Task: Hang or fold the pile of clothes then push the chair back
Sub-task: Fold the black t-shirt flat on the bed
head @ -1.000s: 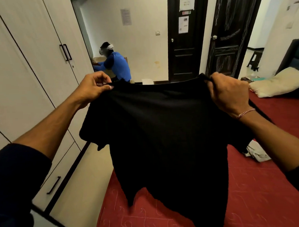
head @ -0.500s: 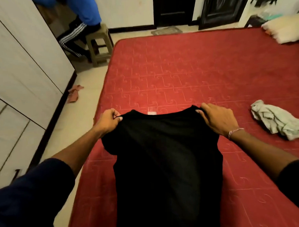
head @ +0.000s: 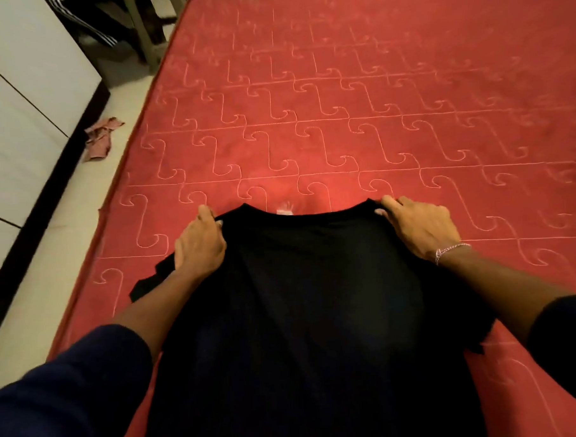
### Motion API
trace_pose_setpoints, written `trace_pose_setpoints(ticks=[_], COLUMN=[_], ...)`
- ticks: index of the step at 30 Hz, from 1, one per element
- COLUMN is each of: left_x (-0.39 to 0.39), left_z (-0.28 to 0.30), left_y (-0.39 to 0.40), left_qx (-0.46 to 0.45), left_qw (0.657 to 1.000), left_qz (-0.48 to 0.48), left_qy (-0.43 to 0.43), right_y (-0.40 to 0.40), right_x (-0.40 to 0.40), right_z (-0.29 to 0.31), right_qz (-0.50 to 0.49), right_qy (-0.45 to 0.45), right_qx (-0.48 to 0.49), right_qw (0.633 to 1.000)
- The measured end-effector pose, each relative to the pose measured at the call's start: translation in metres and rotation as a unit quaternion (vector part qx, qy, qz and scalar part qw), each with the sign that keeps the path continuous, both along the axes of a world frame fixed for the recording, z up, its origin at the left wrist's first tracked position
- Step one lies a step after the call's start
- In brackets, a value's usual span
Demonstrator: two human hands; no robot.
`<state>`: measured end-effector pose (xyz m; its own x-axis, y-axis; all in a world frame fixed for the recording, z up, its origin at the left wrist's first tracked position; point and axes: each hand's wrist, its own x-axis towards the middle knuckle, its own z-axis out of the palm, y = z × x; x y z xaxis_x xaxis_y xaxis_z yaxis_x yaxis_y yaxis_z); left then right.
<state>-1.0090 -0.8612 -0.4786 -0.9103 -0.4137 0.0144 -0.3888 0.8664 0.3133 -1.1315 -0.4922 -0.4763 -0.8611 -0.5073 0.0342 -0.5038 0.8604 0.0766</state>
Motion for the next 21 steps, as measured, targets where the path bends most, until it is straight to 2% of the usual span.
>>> trace_pose_setpoints(ticks=[4,8,10,13,15,16,18,20,21], left_x=[-0.011,-0.017,-0.018,-0.019,-0.02,-0.021,-0.022,-0.023,-0.024], left_z=[-0.008,0.003,0.005,0.003,0.004,0.005,0.01,0.014,0.014], left_y=[-0.016,-0.026,-0.025,-0.015,-0.003,0.01,0.049,0.107,0.138], left_qx=[-0.061,-0.083,-0.1,-0.135,-0.225,-0.268,-0.285,-0.217,-0.173], left_qw=[0.997,0.989,0.988,0.988,0.972,0.96,0.931,0.894,0.883], left_qz=[-0.046,-0.12,-0.121,-0.073,-0.061,-0.082,-0.217,-0.377,-0.426], left_qy=[-0.027,-0.011,-0.012,0.005,0.01,0.02,0.072,0.103,0.092], right_y=[0.003,-0.001,-0.001,0.004,0.008,0.013,0.023,0.036,0.043], right_x=[-0.029,-0.045,-0.045,-0.044,-0.042,-0.037,-0.025,-0.009,-0.001], right_z=[-0.008,-0.004,-0.006,0.0,0.009,0.015,0.024,0.032,0.034], right_qz=[0.054,0.026,0.005,-0.023,-0.032,-0.04,-0.063,-0.108,-0.134], right_qy=[-0.006,-0.013,-0.028,-0.071,-0.108,-0.129,-0.166,-0.184,-0.193], right_qx=[-0.022,-0.037,-0.055,-0.08,-0.104,-0.121,-0.151,-0.146,-0.135], right_qw=[0.998,0.999,0.998,0.994,0.988,0.983,0.972,0.966,0.963])
